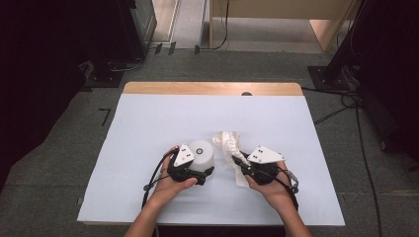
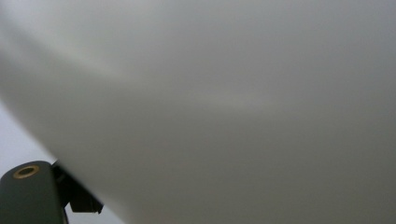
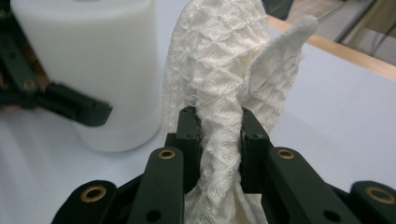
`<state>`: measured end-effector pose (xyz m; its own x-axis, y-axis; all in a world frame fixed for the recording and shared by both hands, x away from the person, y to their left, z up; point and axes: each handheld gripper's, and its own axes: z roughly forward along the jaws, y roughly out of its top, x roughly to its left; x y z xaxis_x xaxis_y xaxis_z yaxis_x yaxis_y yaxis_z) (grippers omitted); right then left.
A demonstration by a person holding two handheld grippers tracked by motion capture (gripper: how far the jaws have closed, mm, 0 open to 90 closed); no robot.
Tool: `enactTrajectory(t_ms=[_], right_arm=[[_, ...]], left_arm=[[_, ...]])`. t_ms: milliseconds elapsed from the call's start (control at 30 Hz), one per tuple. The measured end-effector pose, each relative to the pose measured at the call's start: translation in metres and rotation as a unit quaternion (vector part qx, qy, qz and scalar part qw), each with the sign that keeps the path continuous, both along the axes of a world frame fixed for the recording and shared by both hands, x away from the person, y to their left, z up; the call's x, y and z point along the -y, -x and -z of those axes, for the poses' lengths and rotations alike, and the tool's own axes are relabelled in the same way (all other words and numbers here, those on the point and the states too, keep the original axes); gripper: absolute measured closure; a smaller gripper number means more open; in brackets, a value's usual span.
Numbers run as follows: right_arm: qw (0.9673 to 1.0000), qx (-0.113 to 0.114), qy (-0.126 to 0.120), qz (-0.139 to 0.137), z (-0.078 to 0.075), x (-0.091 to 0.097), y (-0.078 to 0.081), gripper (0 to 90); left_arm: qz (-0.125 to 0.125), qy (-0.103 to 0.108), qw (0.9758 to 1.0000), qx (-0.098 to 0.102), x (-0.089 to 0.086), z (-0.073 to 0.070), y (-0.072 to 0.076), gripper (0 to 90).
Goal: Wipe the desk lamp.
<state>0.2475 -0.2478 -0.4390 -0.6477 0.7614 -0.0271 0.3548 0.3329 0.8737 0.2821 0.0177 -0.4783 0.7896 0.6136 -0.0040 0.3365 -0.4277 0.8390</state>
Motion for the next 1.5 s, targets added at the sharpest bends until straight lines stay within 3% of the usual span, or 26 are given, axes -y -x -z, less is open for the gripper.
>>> enactTrajectory(t_ms=[167,233,333,467,600,733,833,867,933,1000,1033,1100,1167,1267,1333,1400,1500], right_arm=[[0.9994,0.004,-0.016,0.03,0.0,0.018,-0.002,75.1],[0.9992,0.004,-0.018,0.036,0.001,0.021,-0.003,75.1],[0.999,0.003,-0.019,0.041,0.001,0.024,-0.004,75.2],[0.9987,0.003,-0.023,0.044,0.0,0.026,-0.002,75.2],[0.9986,0.008,-0.024,0.048,-0.001,0.027,0.0,75.2],[0.9984,0.009,-0.025,0.049,0.0,0.028,0.001,75.1],[0.9984,0.009,-0.025,0.05,0.001,0.027,0.002,75.2],[0.9985,0.01,-0.025,0.049,0.001,0.026,0.002,75.2],[0.9984,0.015,-0.027,0.048,-0.001,0.025,0.004,75.2],[0.9983,0.027,-0.032,0.041,-0.005,0.021,0.008,75.2],[0.9981,0.036,-0.034,0.036,-0.008,0.019,0.01,75.2],[0.9975,0.055,-0.04,0.023,-0.014,0.012,0.015,75.3],[0.9966,0.069,-0.043,0.007,-0.02,0.002,0.021,75.2],[0.9947,0.092,-0.038,-0.026,-0.025,-0.013,0.027,75.2],[0.9939,0.099,-0.026,-0.041,-0.024,-0.022,0.029,75.2],[0.9943,0.094,-0.006,-0.05,-0.016,-0.031,0.028,75.3],[0.9949,0.075,-0.003,-0.067,-0.005,-0.034,0.025,75.4]], left_arm=[[-0.005,-0.002,0.9999,0.009,0.001,0.001,0.001,7.1],[-0.026,-0.004,0.9996,0.013,0.001,-0.001,0.003,2.1],[-0.061,0.02,0.9978,0.018,-0.001,-0.004,0.011,0.0],[-0.12,0.023,0.9922,0.022,0.011,-0.003,0.023,0.0],[-0.183,0.01,0.9828,0.022,0.028,-0.002,0.027,0.0],[-0.216,0.004,0.976,0.026,0.033,-0.002,0.029,5.6],[-0.198,0.008,0.9799,0.025,0.029,-0.002,0.027,7.8],[-0.186,0.011,0.9822,0.024,0.027,-0.002,0.026,7.9],[-0.143,0.026,0.9893,0.018,0.021,-0.003,0.022,7.9],[-0.09,0.058,0.9943,0.001,0.013,-0.007,0.017,8.0],[-0.056,0.078,0.9953,-0.017,0.01,-0.009,0.015,7.9],[-0.001,0.105,0.9939,-0.033,0.006,-0.015,0.013,8.0],[0.024,0.119,0.9915,-0.046,0.004,-0.021,0.012,7.9],[0.037,0.141,0.9873,-0.064,0.0,-0.023,0.01,8.0],[0.041,0.144,0.9865,-0.065,-0.001,-0.024,0.01,8.0],[0.043,0.157,0.9843,-0.07,-0.006,-0.026,0.009,7.9],[0.027,0.175,0.9811,-0.077,-0.015,-0.029,0.005,8.0]])
